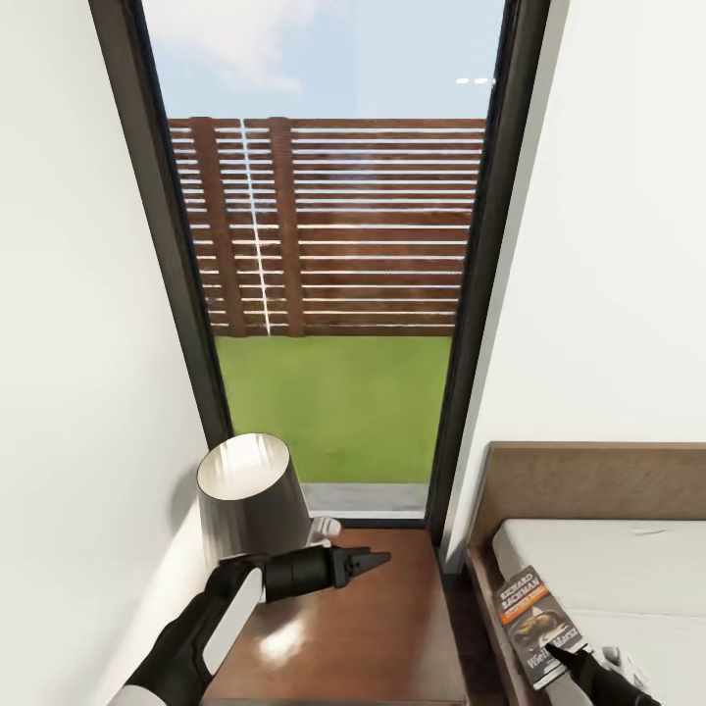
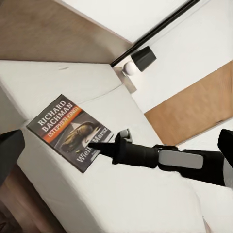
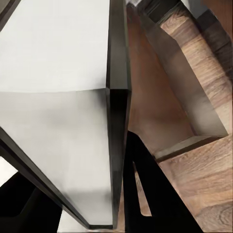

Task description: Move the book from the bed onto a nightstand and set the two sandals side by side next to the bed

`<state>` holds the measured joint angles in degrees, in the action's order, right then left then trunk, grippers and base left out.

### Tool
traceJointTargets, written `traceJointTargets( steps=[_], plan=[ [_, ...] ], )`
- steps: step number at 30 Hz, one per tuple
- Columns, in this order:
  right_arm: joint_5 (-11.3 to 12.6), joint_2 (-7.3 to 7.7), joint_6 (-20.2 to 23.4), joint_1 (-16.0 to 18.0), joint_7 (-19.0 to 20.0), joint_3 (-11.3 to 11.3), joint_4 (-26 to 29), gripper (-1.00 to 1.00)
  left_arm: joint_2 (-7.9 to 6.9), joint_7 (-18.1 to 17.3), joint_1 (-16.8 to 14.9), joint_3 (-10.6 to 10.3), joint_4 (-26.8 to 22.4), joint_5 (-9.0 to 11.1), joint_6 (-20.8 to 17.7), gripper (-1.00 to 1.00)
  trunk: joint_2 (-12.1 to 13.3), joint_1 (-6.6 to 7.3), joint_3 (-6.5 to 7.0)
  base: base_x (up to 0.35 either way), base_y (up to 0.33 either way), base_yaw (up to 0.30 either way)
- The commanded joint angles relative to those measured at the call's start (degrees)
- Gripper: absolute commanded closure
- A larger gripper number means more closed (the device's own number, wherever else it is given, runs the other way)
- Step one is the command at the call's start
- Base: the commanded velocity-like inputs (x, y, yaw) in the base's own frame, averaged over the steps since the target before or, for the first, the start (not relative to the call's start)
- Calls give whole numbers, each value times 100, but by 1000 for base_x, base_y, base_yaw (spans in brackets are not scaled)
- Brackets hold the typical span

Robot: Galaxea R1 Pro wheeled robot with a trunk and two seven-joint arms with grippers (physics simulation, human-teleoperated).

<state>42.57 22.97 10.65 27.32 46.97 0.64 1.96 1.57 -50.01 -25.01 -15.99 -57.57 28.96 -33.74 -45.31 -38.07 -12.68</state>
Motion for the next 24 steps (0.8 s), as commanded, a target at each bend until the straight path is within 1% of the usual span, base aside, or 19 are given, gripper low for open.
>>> traceJointTargets(
  steps=[1,2,3,5,8,10,11,12,13,14,15,17,18,19,20,21,22,23,24],
  plan=[
    [50,4,434,1,14,-49,329,100,-7,-8,-4,2,-9,42,-56,-100,-7,-1,-9,0,0,0],
    [50,5,1011,2,12,-44,824,100,-22,-36,-4,5,-42,48,-68,-100,-7,-1,-9,0,0,0],
    [47,5,1345,2,8,-42,1144,100,-42,-61,-4,6,-81,53,-73,-100,-7,-1,-9,0,0,0],
    [45,-4,1849,2,-4,-49,1770,100,-86,-144,-4,8,-142,63,-83,-100,-7,-1,-9,0,0,0],
    [48,-42,2024,4,-15,-48,2071,100,-109,-367,-4,12,-165,71,-89,-100,-7,-1,-9,0,0,0],
    [50,-217,2081,8,-21,-47,2326,100,-215,-928,-4,15,-190,101,-132,-100,-7,-1,-9,0,0,0],
    [47,-336,2090,9,-24,-47,2439,100,-251,-1281,-4,6,-239,120,-174,-100,-7,-1,-9,0,0,0],
    [46,-397,2094,9,-27,-47,2494,100,-264,-1460,-4,1,-276,123,-197,-100,-7,-1,-9,0,0,0],
    [44,-524,2099,10,-31,-47,2596,100,-282,-1764,-4,-9,-354,128,-244,-100,-7,-1,-9,0,0,0],
    [43,-648,2102,13,-52,-47,2671,100,-296,-1964,-4,-15,-420,131,-280,-100,-7,-1,-9,0,0,0],
    [42,-745,2104,17,-100,-47,2719,100,-306,-2092,-4,-19,-465,132,-303,-100,-7,-1,-9,0,0,0],
    [42,-960,2106,24,-409,-47,2768,100,-319,-2227,-4,-15,-508,125,-327,-100,-7,-1,-9,0,0,0],
    [43,-1023,2106,25,-519,-47,2776,100,-322,-2244,-4,-12,-512,122,-330,-100,-7,-1,-9,0,0,0],
    [47,-1231,2107,26,-856,-47,2793,100,-330,-2277,-4,-1,-517,116,-337,-100,-7,-1,-9,0,0,0],
    [47,-1302,2107,27,-956,-47,2796,100,-332,-2284,-4,3,-518,115,-338,-100,-7,-1,-9,0,0,0],
    [47,-1433,2107,27,-1124,-47,2801,100,-336,-2294,-2,8,-518,113,-340,-100,-7,-1,-9,0,0,0],
    [46,-1495,2106,27,-1190,-47,2803,100,-337,-2297,-2,10,-518,112,-339,-100,-7,-1,-9,0,0,0],
    [44,-1662,2102,28,-1319,-47,2806,100,-337,-2302,-3,10,-518,111,-337,-100,-7,-1,-9,0,0,0],
    [43,-1768,2101,28,-1369,-47,2808,100,-336,-2299,-1,10,-517,110,-336,-100,-7,-1,-9,0,0,0]
  ],
)
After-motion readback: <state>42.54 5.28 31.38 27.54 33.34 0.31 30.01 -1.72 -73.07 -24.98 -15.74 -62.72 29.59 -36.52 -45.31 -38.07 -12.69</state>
